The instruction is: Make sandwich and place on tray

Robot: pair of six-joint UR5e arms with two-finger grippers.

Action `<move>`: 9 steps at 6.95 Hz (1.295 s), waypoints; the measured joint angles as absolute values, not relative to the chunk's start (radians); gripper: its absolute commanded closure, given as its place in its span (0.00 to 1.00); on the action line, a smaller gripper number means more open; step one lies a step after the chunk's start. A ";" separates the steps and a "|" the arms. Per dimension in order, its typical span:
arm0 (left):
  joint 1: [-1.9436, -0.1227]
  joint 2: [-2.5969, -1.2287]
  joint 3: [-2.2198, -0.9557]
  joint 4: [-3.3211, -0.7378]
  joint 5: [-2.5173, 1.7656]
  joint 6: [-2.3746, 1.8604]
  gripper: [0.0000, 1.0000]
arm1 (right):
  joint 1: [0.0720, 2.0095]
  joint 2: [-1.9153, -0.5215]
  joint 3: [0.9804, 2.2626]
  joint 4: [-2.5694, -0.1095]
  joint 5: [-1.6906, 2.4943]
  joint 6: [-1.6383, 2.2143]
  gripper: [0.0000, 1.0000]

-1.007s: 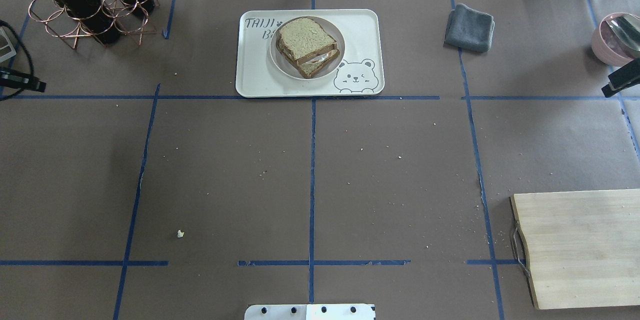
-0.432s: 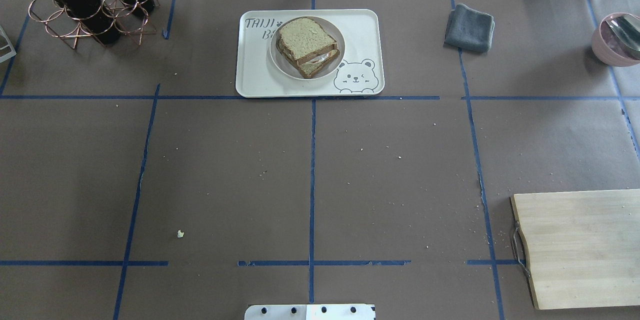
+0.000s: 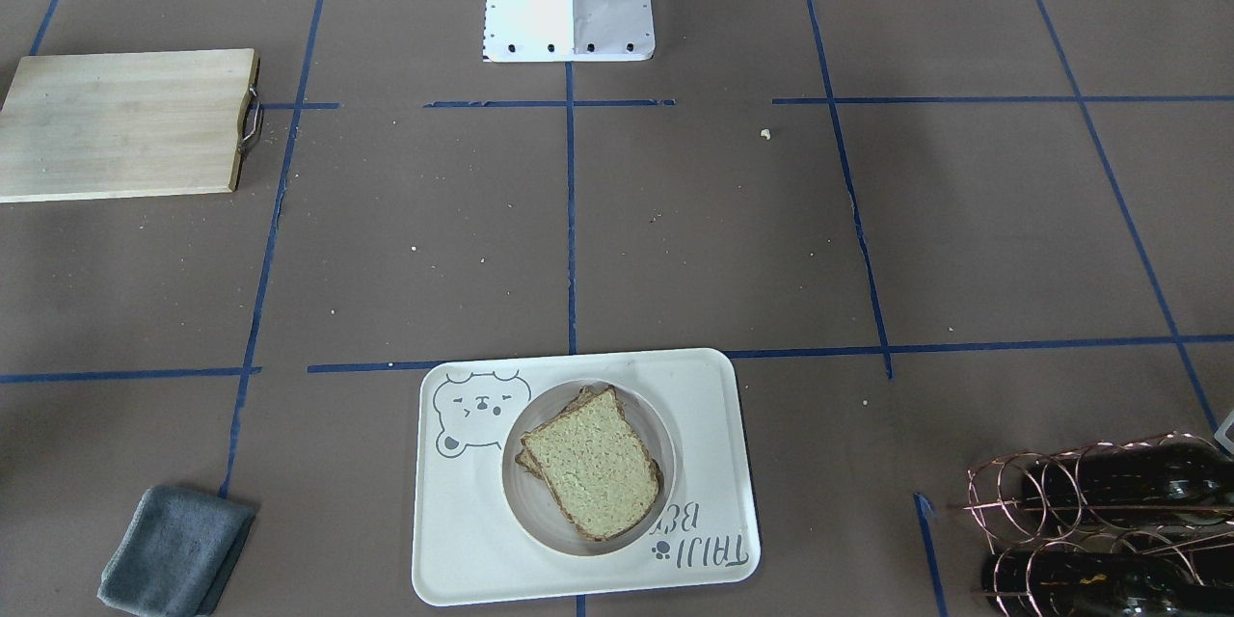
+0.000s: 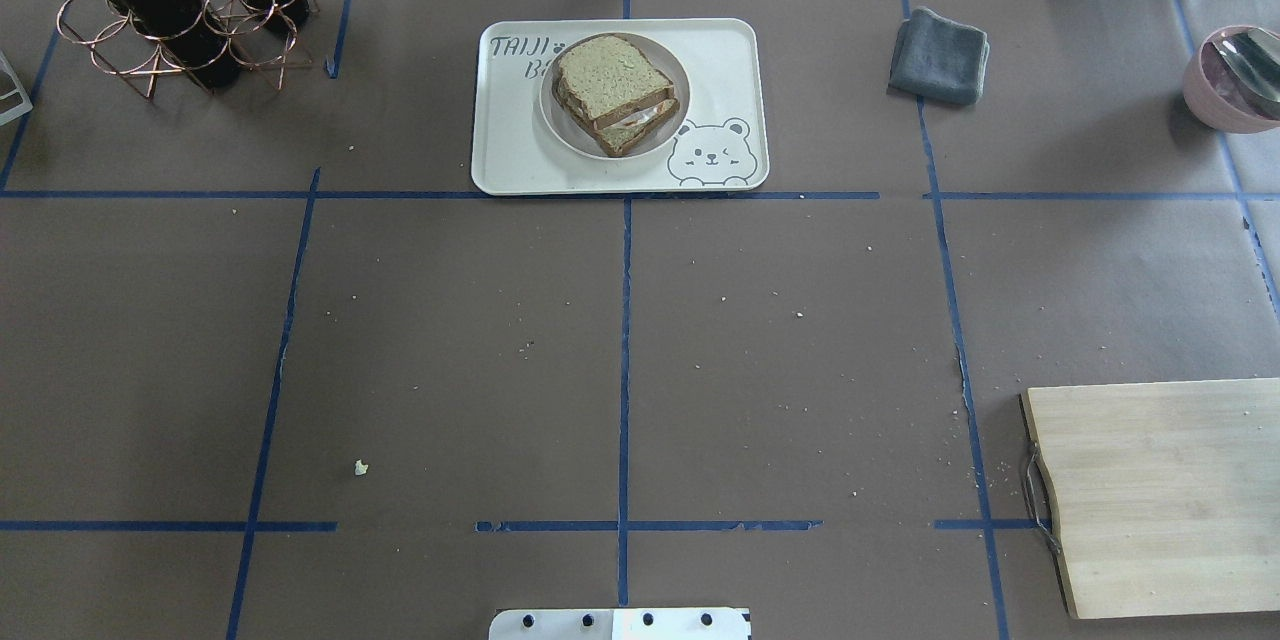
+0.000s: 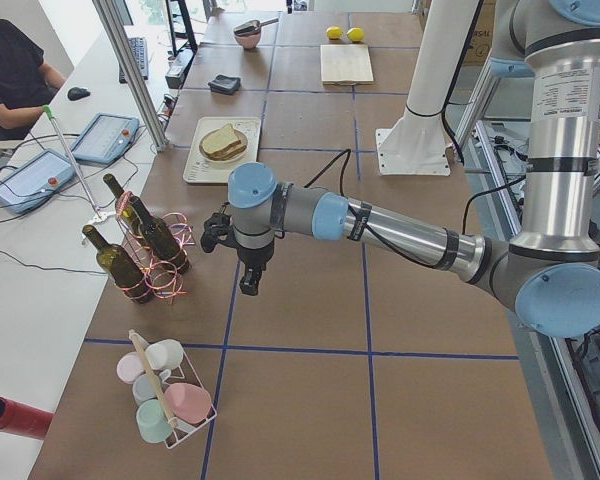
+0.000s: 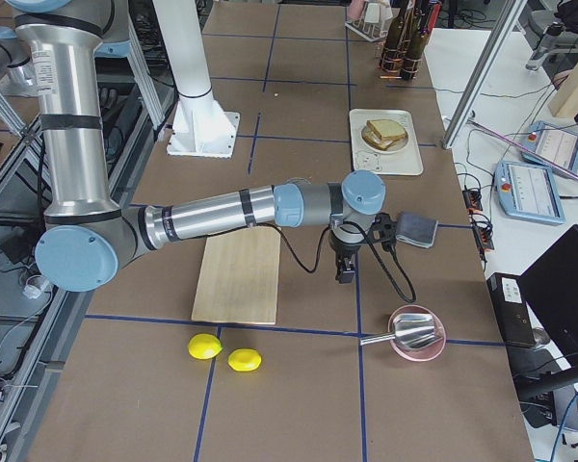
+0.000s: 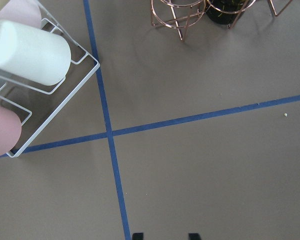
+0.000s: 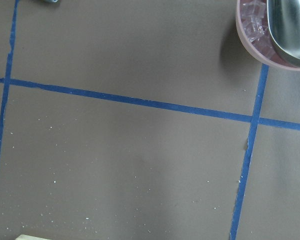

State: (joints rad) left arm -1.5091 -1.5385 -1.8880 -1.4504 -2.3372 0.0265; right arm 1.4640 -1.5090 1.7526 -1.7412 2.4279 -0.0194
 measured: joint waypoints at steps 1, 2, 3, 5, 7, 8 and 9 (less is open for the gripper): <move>-1.511 -1.517 -1.895 -1.433 -2.338 0.042 0.00 | 1.465 -1.507 1.753 -1.741 2.424 -0.020 0.00; -1.509 -1.502 -1.895 -1.428 -2.339 0.046 0.00 | 1.465 -1.504 1.754 -1.741 2.415 -0.020 0.00; -1.508 -1.497 -1.895 -1.430 -2.341 0.047 0.00 | 1.465 -1.501 1.754 -1.741 2.406 -0.019 0.00; -1.508 -1.499 -1.885 -1.443 -2.354 0.047 0.00 | 1.464 -1.501 1.763 -1.741 2.398 -0.019 0.00; -1.511 -1.536 -1.839 -1.448 -2.375 0.055 0.00 | 1.464 -1.510 1.769 -1.740 2.395 -0.020 0.00; -1.513 -1.551 -1.819 -1.446 -2.379 0.058 0.00 | 1.465 -1.515 1.764 -1.740 2.382 -0.022 0.00; -1.514 -1.549 -1.798 -1.446 -2.380 0.061 0.00 | 1.465 -1.529 1.760 -1.739 2.366 -0.025 0.00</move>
